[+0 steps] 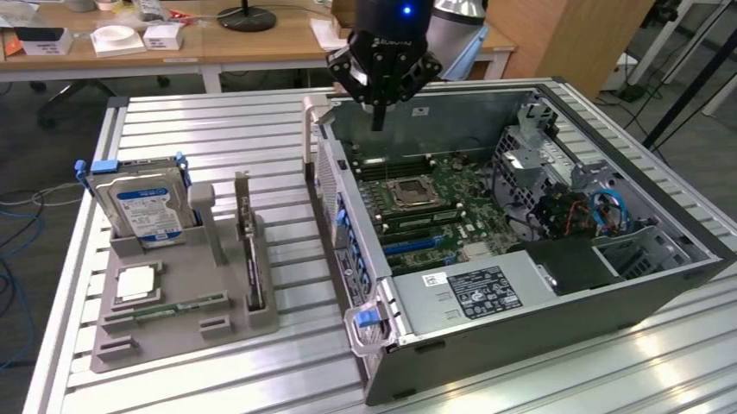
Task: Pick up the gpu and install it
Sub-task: 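Reach for the gpu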
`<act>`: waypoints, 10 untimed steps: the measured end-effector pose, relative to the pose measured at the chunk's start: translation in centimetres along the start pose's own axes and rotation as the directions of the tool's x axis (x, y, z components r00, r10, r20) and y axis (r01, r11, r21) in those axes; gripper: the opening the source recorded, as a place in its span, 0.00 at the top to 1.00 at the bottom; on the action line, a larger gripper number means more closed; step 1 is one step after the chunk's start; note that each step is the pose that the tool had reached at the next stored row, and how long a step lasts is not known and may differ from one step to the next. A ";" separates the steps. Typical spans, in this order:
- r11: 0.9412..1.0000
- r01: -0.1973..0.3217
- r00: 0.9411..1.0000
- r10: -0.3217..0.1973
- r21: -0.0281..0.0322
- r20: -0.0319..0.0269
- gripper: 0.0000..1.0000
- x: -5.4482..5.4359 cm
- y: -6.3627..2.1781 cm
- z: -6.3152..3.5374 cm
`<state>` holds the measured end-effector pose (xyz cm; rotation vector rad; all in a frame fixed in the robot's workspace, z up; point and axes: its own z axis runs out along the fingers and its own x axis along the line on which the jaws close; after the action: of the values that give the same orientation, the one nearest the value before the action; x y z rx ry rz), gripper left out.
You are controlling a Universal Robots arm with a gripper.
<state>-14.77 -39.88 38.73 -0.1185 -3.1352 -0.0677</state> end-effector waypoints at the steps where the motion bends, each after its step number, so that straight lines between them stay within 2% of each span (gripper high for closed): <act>1: 1.000 0.000 1.000 0.000 0.000 -0.001 0.89 0.1 -0.01 0.02; 10: 1.000 0.000 1.000 0.000 0.000 -0.006 0.89 0.9 -0.08 0.18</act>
<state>-15.71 -39.88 38.55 -0.1183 -3.1288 -0.0672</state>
